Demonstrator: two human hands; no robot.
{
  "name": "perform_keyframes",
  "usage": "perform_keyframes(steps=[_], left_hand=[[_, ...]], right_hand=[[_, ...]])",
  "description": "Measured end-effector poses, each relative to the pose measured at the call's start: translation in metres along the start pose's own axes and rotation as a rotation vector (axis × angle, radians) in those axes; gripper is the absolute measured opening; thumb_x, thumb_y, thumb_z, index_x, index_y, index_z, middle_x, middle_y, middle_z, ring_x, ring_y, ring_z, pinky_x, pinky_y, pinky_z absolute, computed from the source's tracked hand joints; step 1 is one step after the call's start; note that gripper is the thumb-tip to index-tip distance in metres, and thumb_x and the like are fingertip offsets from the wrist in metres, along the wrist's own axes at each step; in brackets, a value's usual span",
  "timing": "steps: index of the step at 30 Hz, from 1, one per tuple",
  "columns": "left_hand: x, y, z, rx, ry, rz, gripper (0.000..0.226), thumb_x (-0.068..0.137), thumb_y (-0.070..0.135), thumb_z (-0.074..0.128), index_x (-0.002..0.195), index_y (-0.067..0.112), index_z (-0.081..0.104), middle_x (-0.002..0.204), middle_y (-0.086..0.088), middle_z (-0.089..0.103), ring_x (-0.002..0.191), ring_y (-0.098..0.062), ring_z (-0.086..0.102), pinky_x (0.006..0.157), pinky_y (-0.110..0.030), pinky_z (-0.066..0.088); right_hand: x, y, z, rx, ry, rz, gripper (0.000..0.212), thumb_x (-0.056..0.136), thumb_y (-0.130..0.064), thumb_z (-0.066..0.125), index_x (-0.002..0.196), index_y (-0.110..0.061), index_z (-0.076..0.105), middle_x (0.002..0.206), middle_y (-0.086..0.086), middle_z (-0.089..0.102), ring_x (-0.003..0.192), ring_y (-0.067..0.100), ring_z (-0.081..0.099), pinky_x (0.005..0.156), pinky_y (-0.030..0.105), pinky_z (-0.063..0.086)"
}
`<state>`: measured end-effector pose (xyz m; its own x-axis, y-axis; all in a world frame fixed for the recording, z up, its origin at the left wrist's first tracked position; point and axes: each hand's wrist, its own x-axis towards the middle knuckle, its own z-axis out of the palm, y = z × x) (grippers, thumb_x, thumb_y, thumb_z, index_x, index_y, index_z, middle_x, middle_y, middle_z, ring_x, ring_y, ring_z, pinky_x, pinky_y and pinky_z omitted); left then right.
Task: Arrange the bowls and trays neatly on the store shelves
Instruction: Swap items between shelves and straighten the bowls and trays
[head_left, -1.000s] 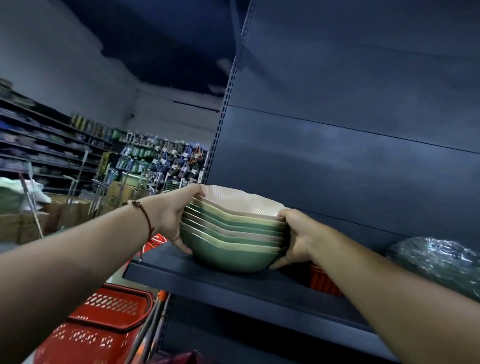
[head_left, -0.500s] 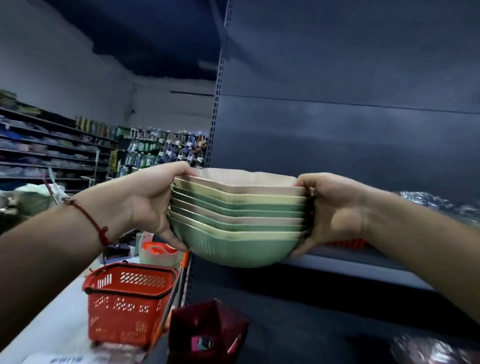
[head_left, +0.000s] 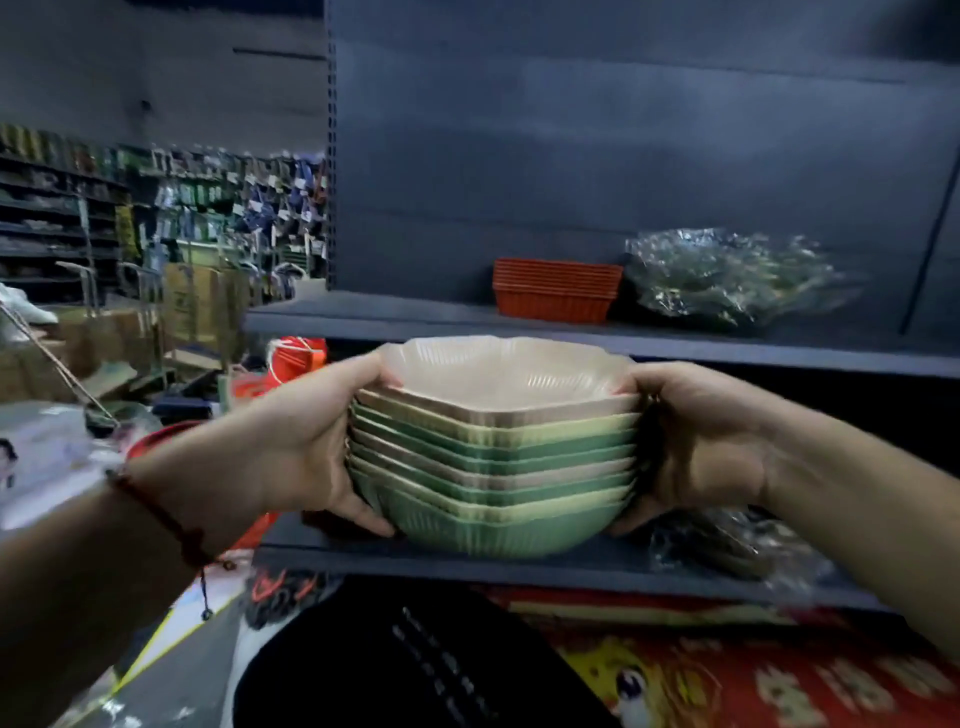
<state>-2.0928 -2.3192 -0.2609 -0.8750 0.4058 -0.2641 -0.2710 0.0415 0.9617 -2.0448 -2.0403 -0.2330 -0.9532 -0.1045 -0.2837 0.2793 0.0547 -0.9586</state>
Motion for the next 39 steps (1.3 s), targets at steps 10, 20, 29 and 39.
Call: perform_keyframes(steps=[10, 20, 29, 39], left_hand=[[0.118, -0.089, 0.041, -0.088, 0.112, -0.133, 0.043, 0.066, 0.037, 0.055, 0.103, 0.015, 0.057, 0.106, -0.017, 0.068, 0.099, -0.037, 0.063, 0.094, -0.071, 0.035], [0.232, -0.131, 0.051, -0.238, 0.251, -0.148, 0.027, 0.083, 0.035, 0.055, 0.102, 0.015, 0.059, 0.105, -0.014, 0.067, 0.098, -0.033, 0.062, 0.088, -0.056, 0.045], [0.262, -0.187, 0.060, 0.041, 0.306, 0.416, 0.109, 0.055, 0.049, 0.085, 0.142, 0.056, 0.020, 0.146, 0.026, 0.035, 0.130, 0.003, 0.041, 0.107, -0.036, 0.036], [0.271, -0.215, 0.066, 0.337, 0.451, 0.608, 0.130, 0.054, 0.048, 0.089, 0.134, 0.068, -0.011, 0.153, 0.029, 0.003, 0.139, 0.004, 0.019, 0.109, -0.029, 0.027]], right_hand=[[0.073, 0.113, -0.048, 0.259, 0.198, 0.175, 0.004, 0.068, -0.018, 0.049, 0.066, -0.019, 0.046, 0.066, 0.008, 0.049, 0.066, 0.026, 0.053, 0.083, 0.046, 0.047], [0.172, 0.156, -0.092, 0.419, 0.369, 0.146, 0.017, 0.075, -0.023, 0.058, 0.060, -0.020, 0.050, 0.067, 0.006, 0.050, 0.065, 0.024, 0.051, 0.065, 0.033, 0.045], [0.200, 0.208, -0.095, 0.432, 0.451, -0.251, 0.061, 0.069, -0.038, 0.068, 0.128, -0.032, 0.054, 0.119, -0.011, 0.065, 0.098, 0.000, 0.061, 0.070, 0.017, 0.052], [0.221, 0.224, -0.073, 0.005, 0.467, -0.570, 0.115, 0.060, -0.046, 0.082, 0.150, -0.041, 0.012, 0.152, -0.019, 0.031, 0.135, -0.002, 0.036, 0.113, 0.038, 0.034]])
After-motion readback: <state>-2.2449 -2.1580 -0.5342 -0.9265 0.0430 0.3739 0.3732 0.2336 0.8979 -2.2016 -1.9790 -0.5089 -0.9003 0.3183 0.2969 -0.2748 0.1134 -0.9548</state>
